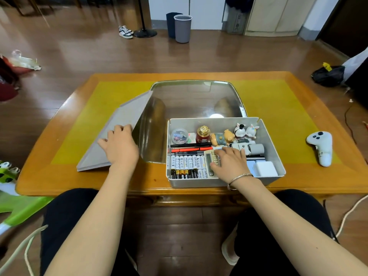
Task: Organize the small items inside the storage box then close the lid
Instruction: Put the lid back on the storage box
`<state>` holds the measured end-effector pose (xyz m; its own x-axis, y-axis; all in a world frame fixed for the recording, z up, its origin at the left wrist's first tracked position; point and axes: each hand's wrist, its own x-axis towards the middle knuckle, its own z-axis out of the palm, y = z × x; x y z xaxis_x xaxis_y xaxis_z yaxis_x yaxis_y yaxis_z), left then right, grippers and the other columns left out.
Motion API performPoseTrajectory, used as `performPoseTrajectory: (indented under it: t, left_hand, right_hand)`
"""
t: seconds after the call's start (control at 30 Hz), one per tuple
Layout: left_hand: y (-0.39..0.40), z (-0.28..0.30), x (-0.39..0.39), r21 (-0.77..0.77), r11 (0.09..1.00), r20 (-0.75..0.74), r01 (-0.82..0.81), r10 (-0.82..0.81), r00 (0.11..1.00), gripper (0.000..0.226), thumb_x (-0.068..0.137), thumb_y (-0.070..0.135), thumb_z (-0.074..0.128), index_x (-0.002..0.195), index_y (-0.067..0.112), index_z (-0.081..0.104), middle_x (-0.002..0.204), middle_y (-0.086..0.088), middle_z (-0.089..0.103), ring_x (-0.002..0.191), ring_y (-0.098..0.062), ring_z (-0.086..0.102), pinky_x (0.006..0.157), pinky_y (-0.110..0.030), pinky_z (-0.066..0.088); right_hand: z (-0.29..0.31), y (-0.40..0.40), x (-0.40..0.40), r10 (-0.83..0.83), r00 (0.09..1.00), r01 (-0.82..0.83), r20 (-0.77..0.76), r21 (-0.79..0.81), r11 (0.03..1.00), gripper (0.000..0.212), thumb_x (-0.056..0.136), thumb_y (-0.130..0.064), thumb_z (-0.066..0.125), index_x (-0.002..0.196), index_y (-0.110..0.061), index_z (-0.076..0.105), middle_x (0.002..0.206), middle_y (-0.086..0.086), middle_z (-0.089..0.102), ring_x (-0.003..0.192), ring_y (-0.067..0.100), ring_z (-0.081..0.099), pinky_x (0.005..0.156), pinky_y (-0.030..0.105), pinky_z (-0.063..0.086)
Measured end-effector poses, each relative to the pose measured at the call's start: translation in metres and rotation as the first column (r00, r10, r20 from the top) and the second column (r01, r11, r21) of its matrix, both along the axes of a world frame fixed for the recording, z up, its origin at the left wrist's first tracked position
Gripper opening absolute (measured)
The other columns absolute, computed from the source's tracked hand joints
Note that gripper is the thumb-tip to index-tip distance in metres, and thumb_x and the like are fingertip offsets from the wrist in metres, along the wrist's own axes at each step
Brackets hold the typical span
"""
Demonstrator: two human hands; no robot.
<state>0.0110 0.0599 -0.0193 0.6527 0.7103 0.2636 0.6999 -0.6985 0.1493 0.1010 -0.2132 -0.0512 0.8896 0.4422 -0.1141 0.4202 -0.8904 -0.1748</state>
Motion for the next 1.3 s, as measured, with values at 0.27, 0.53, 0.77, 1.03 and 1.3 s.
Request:
performPoseTrajectory:
  t: [0.27, 0.53, 0.77, 1.03, 1.3]
  left_hand:
    - [0.015, 0.042, 0.019, 0.017, 1.000, 0.241, 0.003, -0.007, 0.970, 0.048, 0.081, -0.005, 0.051, 0.115, 0.027, 0.064, 0.096, -0.015, 0.069, 0.092, -0.034, 0.060, 0.087, -0.040, 0.027]
    - [0.003, 0.091, 0.035, 0.196, 0.966, 0.436, 0.167, -0.238, 0.868, 0.036, 0.082, 0.000, 0.055, 0.105, 0.024, 0.070, 0.094, -0.009, 0.068, 0.091, -0.033, 0.050, 0.083, -0.041, 0.022]
    - [-0.035, 0.134, 0.033, 0.304, 0.872, 0.527, 0.384, -0.490, 0.695, 0.016, 0.089, 0.023, 0.063, 0.104, 0.026, 0.069, 0.091, 0.003, 0.067, 0.088, -0.024, 0.050, 0.076, -0.034, 0.018]
    - [-0.061, 0.154, 0.036, 0.337, 0.780, 0.512, 0.528, -0.622, 0.592, 0.020, 0.090, 0.040, 0.058, 0.107, 0.032, 0.067, 0.097, 0.010, 0.065, 0.094, -0.017, 0.049, 0.076, -0.029, 0.013]
    - [-0.064, 0.127, 0.042, 0.201, 0.878, 0.651, 0.435, -0.451, 0.610, 0.048, 0.086, 0.046, 0.061, 0.131, 0.029, 0.053, 0.135, 0.002, 0.047, 0.127, -0.022, 0.037, 0.106, -0.039, 0.019]
  right_hand:
    - [0.028, -0.009, 0.014, -0.028, 0.997, 0.022, 0.078, 0.077, 0.997, 0.056, 0.084, -0.040, 0.054, 0.136, -0.025, 0.042, 0.144, 0.003, 0.039, 0.134, 0.026, 0.029, 0.116, 0.047, 0.010]
    - [0.072, -0.019, 0.048, -0.172, 0.985, 0.164, -0.018, 0.422, 0.892, 0.055, 0.083, -0.025, 0.063, 0.133, -0.008, 0.048, 0.133, 0.013, 0.053, 0.122, 0.030, 0.048, 0.102, 0.037, 0.039]
    - [0.116, -0.030, 0.076, -0.150, 0.984, 0.175, -0.095, 0.675, 0.717, 0.068, 0.087, -0.029, 0.065, 0.142, -0.007, 0.032, 0.144, 0.009, 0.041, 0.128, 0.024, 0.043, 0.101, 0.035, 0.038]
    - [0.128, -0.060, 0.082, -0.066, 0.989, 0.145, -0.130, 0.878, 0.457, 0.032, 0.092, -0.027, 0.056, 0.121, -0.013, 0.055, 0.118, 0.002, 0.063, 0.098, -0.001, 0.059, 0.084, 0.013, 0.046]
    - [0.126, -0.068, 0.068, -0.118, 0.975, 0.206, -0.187, 0.961, 0.183, 0.011, 0.093, -0.031, 0.056, 0.086, -0.023, 0.060, 0.087, -0.011, 0.068, 0.075, -0.002, 0.062, 0.066, 0.018, 0.048]
